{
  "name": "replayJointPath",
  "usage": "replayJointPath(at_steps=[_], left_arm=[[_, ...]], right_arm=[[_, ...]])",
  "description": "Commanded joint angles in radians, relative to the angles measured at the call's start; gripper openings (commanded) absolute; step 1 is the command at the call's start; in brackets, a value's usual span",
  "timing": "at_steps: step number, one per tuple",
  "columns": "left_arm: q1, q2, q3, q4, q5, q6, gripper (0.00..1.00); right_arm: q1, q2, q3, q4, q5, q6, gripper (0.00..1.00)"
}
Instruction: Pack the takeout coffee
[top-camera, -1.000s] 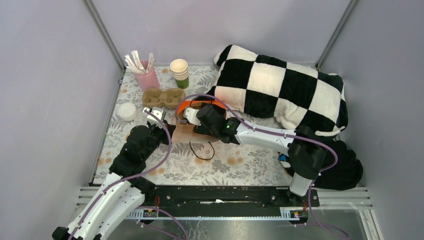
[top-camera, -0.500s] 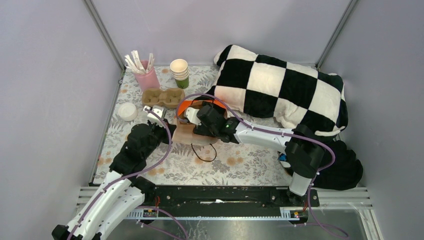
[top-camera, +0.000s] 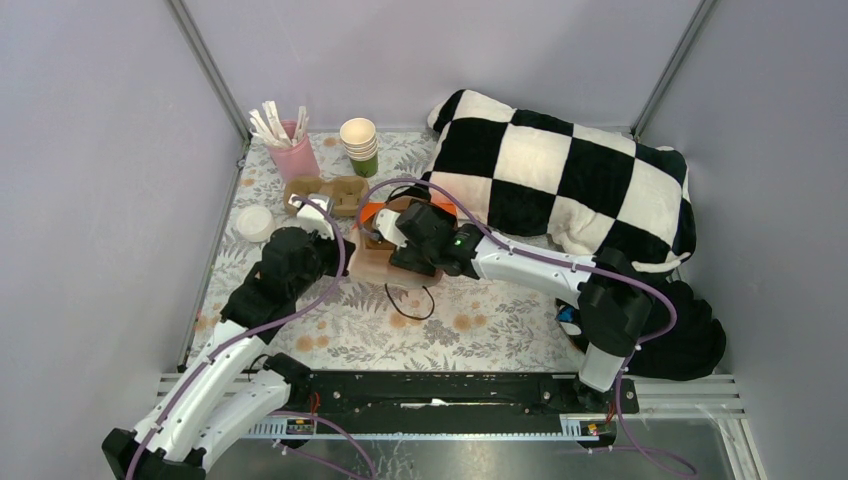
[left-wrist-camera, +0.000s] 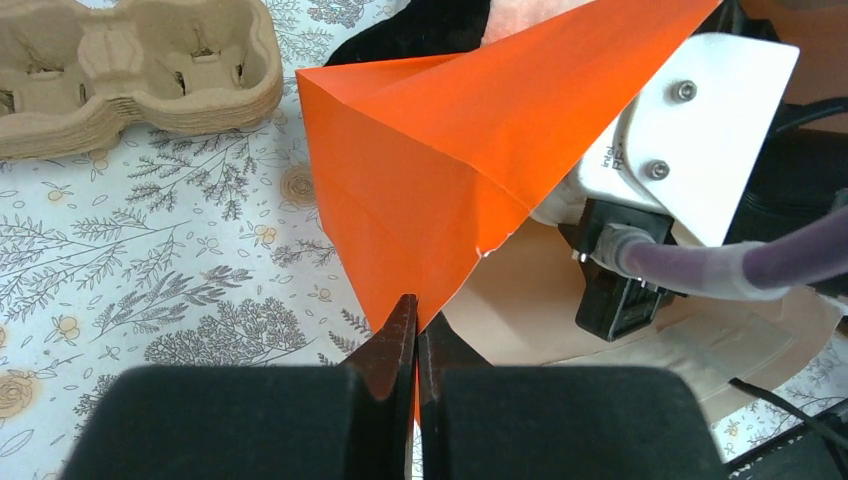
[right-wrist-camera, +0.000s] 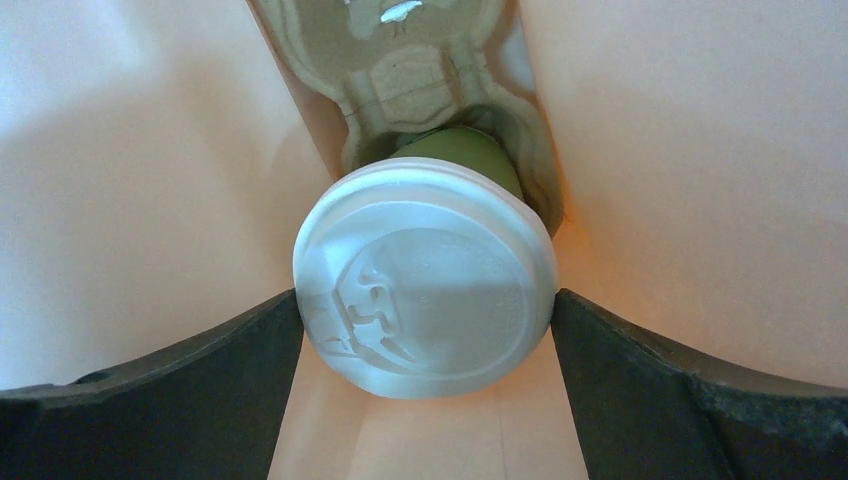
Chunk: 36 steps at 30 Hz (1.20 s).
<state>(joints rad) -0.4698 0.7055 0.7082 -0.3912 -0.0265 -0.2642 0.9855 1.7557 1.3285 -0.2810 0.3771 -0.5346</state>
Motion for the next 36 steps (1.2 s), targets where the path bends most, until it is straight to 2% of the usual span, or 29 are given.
replayJointPath(at_steps=[1,8,17,26,36], left_arm=[[0.002,0.003,0.054,-0.063,-0.040,-0.040,0.00],[0.002,0.008,0.085,-0.101,-0.064,-0.065,0.00],[0.003,0.016,0.125,-0.144,-0.076,-0.067,0.00],[0.003,0.039,0.173,-0.186,-0.095,-0.082,0.00],[0.003,0.069,0.212,-0.176,-0.076,-0.050,0.00]], right_arm=[[-0.015,-0.064,0.055,-0.111,-0.030,0.053,1.00],[-0.003,-0.082,0.083,-0.215,-0.076,0.065,1.00],[0.012,-0.069,0.166,-0.343,-0.061,0.103,1.00],[0.054,-0.034,0.235,-0.406,0.011,0.148,1.00],[0.057,-0.058,0.199,-0.394,-0.087,0.174,1.00]])
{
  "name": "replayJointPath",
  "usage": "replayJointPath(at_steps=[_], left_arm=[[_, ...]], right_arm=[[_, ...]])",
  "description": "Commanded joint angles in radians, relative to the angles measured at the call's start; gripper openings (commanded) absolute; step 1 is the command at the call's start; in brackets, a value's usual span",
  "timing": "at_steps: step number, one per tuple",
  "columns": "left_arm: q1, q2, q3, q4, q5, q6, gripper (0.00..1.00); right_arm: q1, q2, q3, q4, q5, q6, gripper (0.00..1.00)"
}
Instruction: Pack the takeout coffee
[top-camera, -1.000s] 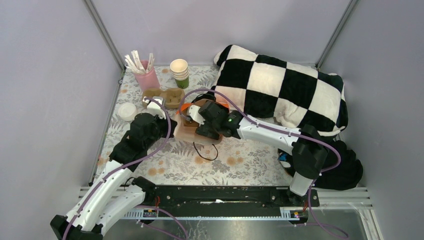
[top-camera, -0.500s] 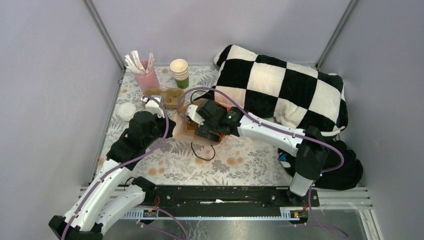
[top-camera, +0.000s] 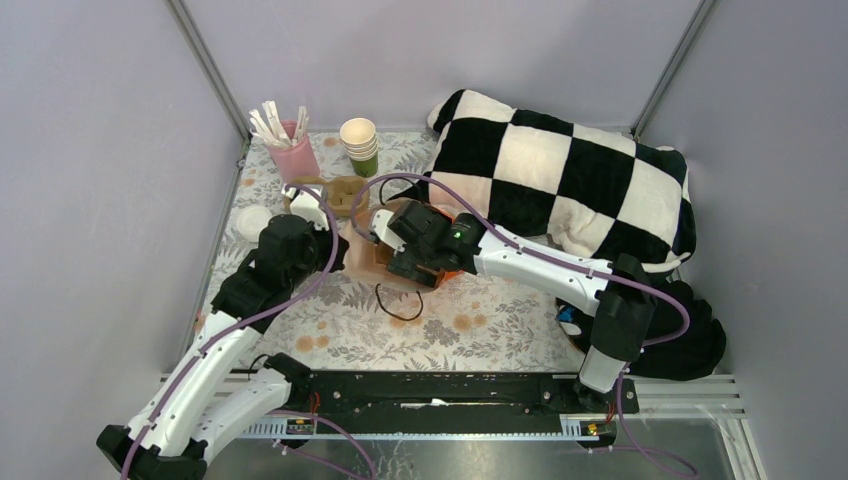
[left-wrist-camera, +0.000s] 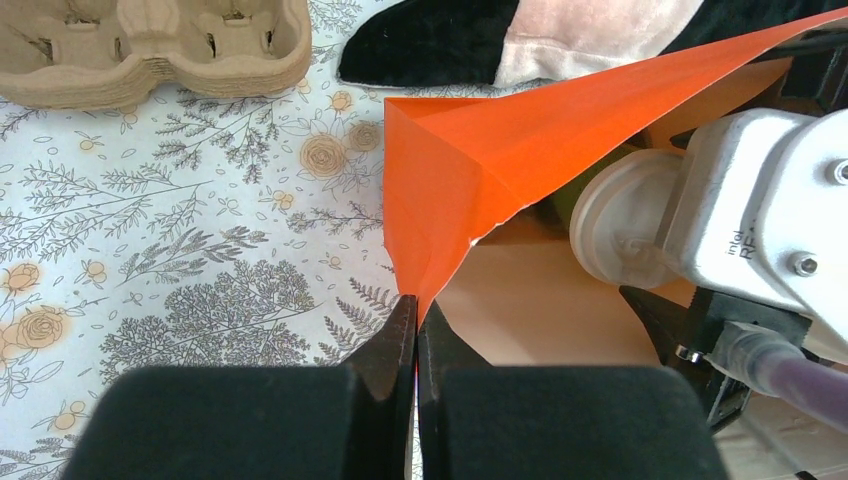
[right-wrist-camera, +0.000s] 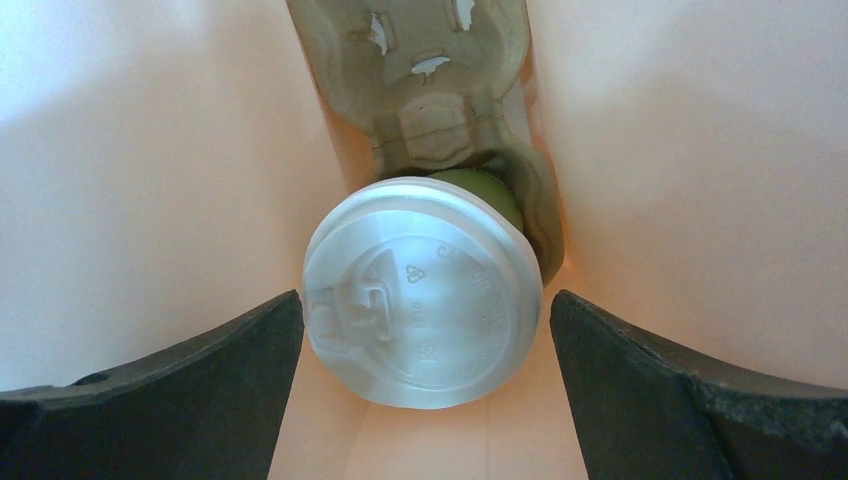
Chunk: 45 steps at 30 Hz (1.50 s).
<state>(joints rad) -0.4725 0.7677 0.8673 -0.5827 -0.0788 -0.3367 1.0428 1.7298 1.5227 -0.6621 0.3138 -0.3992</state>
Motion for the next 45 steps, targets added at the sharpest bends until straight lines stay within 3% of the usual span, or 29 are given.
replayJointPath(at_steps=[1,14,26,34,45], left_arm=[[0.005,0.011,0.056,0.017,-0.020,0.022,0.00],[0.005,0.078,0.112,0.015,-0.039,-0.030,0.00],[-0.004,0.120,0.105,0.051,-0.058,-0.045,0.00],[-0.030,0.145,0.117,0.076,-0.023,-0.059,0.00],[-0.040,0.148,0.122,0.076,-0.055,-0.044,0.00]], right_arm=[[0.000,-0.025,0.009,-0.022,-0.021,0.045,1.00],[0.001,0.034,0.086,-0.164,0.012,0.120,1.00],[0.029,0.017,0.108,-0.168,0.011,0.127,1.00],[0.029,0.124,0.217,-0.225,0.085,0.187,1.00],[0.029,0.075,0.205,-0.229,0.048,0.203,1.00]])
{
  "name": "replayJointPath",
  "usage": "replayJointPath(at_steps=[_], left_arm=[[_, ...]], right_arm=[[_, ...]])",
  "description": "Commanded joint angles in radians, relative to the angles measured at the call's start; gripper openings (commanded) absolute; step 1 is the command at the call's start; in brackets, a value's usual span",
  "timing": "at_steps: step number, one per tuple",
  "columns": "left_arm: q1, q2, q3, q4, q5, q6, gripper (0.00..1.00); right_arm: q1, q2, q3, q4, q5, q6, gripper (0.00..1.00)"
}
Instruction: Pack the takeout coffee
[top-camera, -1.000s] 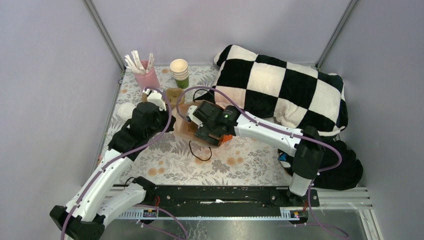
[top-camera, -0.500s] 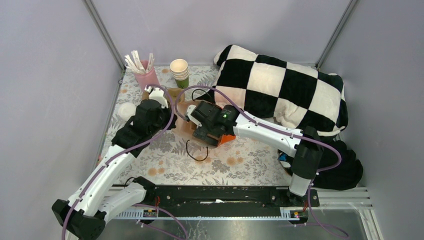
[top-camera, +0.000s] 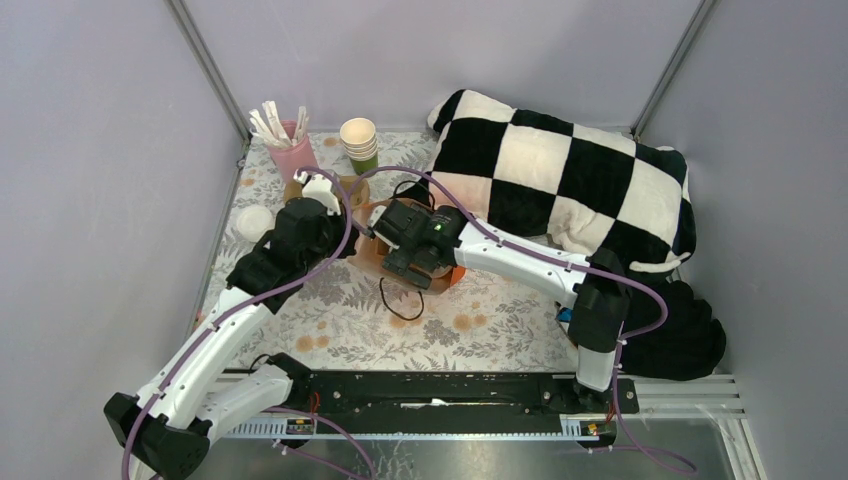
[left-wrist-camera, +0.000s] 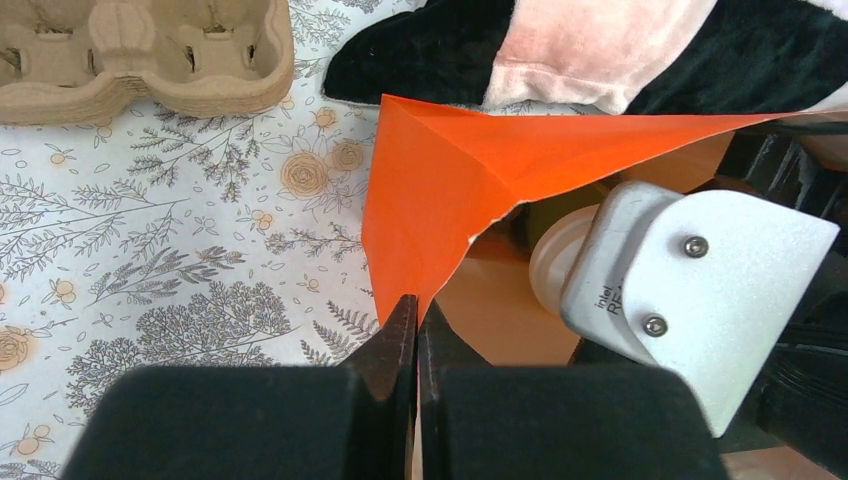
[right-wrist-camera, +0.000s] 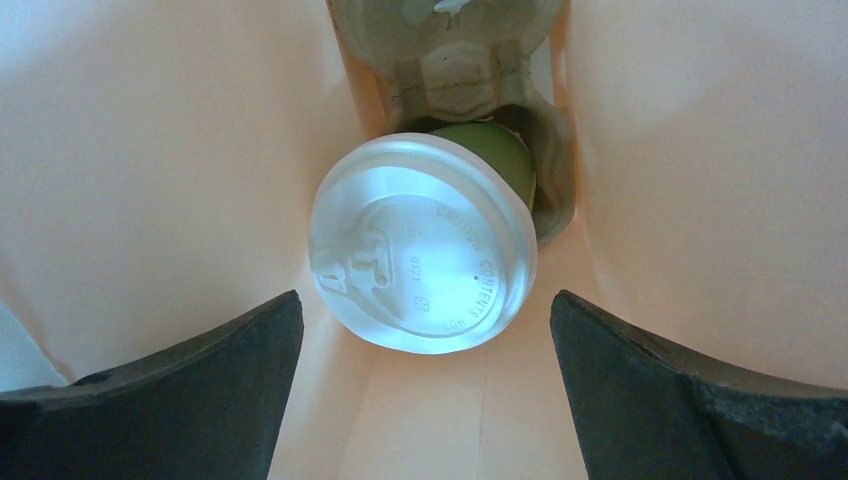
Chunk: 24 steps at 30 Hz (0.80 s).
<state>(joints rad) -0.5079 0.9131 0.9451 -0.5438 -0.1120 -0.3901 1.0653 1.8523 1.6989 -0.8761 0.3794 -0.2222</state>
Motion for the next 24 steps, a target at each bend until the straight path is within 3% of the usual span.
replayJointPath(at_steps=[1,13,24], left_arm=[[-0.004,0.005,0.045,0.036,-0.022,0.010,0.00],[-0.004,0.014,0.074,-0.023,-0.107,-0.010,0.00],[-0.004,0.061,0.192,-0.155,-0.139,-0.055,0.00]], right_arm=[[0.009,-0.060,0.021,-0.013,-0.031,0.025,1.00],[0.013,-0.191,-0.053,0.026,-0.206,0.006,1.00],[0.031,-0.251,0.071,0.065,-0.364,0.059,1.00]])
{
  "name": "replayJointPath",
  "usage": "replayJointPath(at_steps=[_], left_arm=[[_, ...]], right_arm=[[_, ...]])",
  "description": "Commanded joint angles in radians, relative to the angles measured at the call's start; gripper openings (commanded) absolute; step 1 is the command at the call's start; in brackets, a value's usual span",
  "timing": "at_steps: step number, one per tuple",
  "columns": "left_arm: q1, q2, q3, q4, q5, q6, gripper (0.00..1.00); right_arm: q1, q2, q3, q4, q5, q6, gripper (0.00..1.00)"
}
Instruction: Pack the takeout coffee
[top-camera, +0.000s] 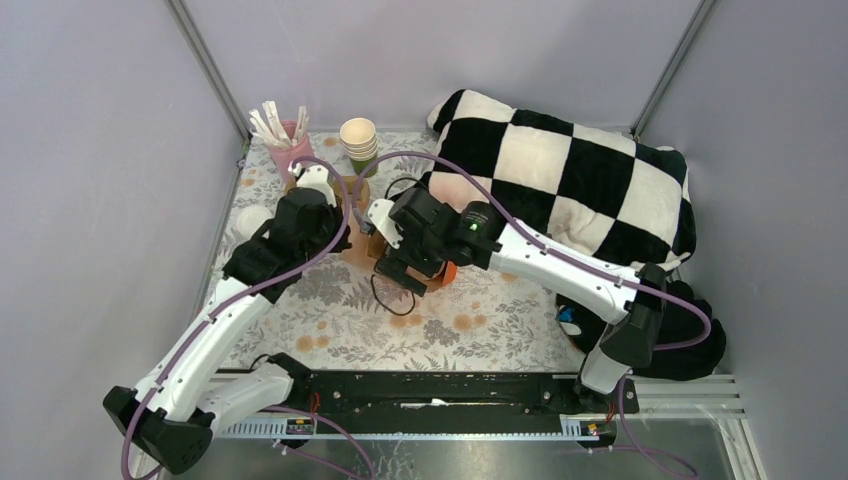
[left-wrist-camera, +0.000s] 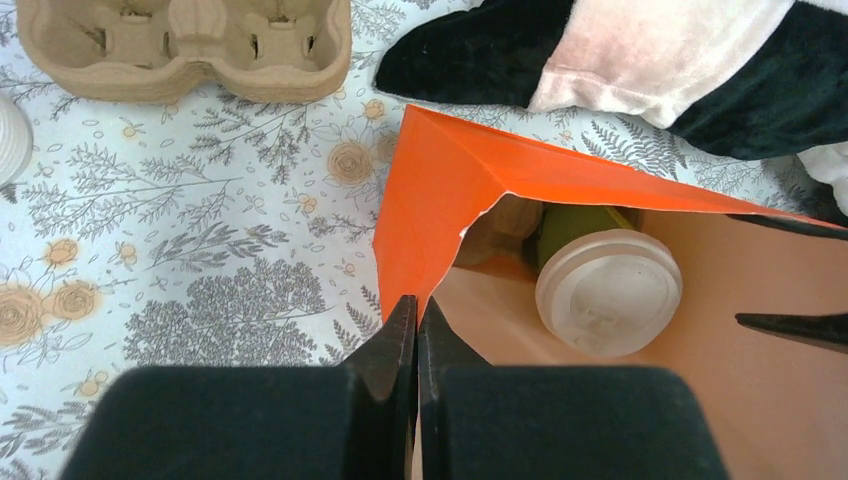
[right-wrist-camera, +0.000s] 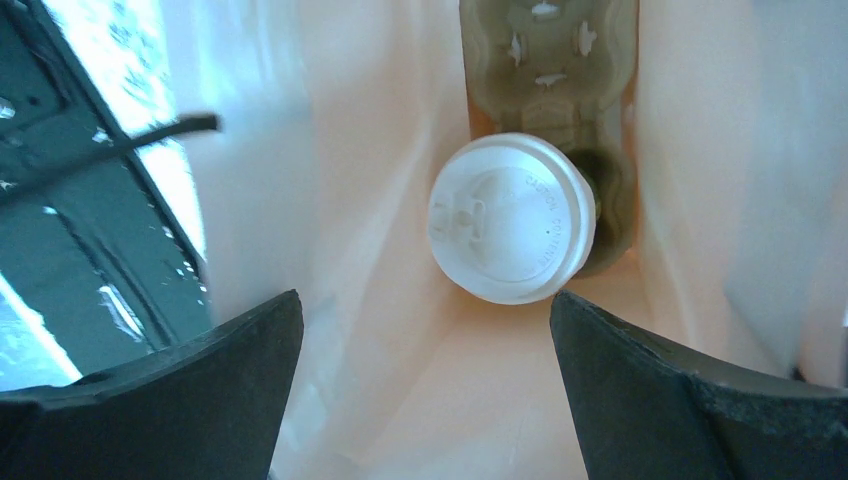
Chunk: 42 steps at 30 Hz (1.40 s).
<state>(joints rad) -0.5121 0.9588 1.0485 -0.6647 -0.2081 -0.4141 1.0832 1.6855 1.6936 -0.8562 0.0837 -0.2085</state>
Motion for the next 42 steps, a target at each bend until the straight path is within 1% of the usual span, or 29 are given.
replayJointPath(at_steps=[1,6,10,12,14,19,21,26,31,32,35,36,37,38,40,41,42], left_arm=[[0.000,0.024,0.107,-0.056,-0.046,-0.040,0.00],[0.000,0.042,0.175,-0.160,-0.058,-0.090,0.00],[0.000,0.044,0.225,-0.226,-0.071,-0.133,0.00],[0.000,0.045,0.247,-0.262,-0.070,-0.158,0.00],[0.000,0.045,0.261,-0.296,-0.071,-0.199,0.00],[0.001,0.052,0.304,-0.377,-0.063,-0.317,0.00],[0.001,0.066,0.324,-0.412,-0.067,-0.359,0.00],[0.003,0.109,0.365,-0.485,-0.053,-0.463,0.00],[0.013,0.104,0.362,-0.527,-0.052,-0.575,0.02],[0.013,0.098,0.357,-0.531,-0.056,-0.595,0.05],[0.015,0.076,0.339,-0.544,-0.078,-0.639,0.19],[0.015,0.067,0.337,-0.547,-0.085,-0.648,0.27],[0.015,0.056,0.339,-0.546,-0.091,-0.654,0.31],[0.015,0.047,0.346,-0.545,-0.096,-0.652,0.32],[0.015,0.036,0.381,-0.531,-0.106,-0.617,0.40],[0.015,0.035,0.405,-0.519,-0.106,-0.576,0.45],[0.015,0.038,0.436,-0.503,-0.109,-0.532,0.48]], right_arm=[[0.015,-0.097,0.084,0.053,-0.072,0.056,1.00],[0.016,-0.162,0.117,0.064,-0.082,0.090,1.00],[0.015,-0.226,0.109,0.063,-0.082,0.105,1.00],[0.015,-0.261,0.104,0.070,-0.059,0.123,1.00],[0.015,-0.296,0.098,0.089,0.010,0.142,1.00],[0.014,-0.347,0.114,0.115,0.321,0.201,1.00],[0.009,-0.357,0.119,0.105,0.379,0.237,1.00],[-0.014,-0.377,0.118,0.069,0.384,0.308,1.00],[-0.016,-0.412,0.085,0.082,0.354,0.317,1.00],[-0.016,-0.418,0.080,0.083,0.349,0.312,1.00],[-0.016,-0.434,0.065,0.081,0.332,0.294,1.00],[-0.016,-0.441,0.057,0.081,0.326,0.289,1.00],[-0.016,-0.447,0.050,0.082,0.318,0.287,1.00],[-0.016,-0.454,0.041,0.085,0.311,0.288,1.00],[-0.016,-0.469,0.021,0.094,0.297,0.285,1.00],[-0.016,-0.475,0.014,0.099,0.291,0.283,1.00],[-0.016,-0.479,0.010,0.099,0.289,0.278,1.00]])
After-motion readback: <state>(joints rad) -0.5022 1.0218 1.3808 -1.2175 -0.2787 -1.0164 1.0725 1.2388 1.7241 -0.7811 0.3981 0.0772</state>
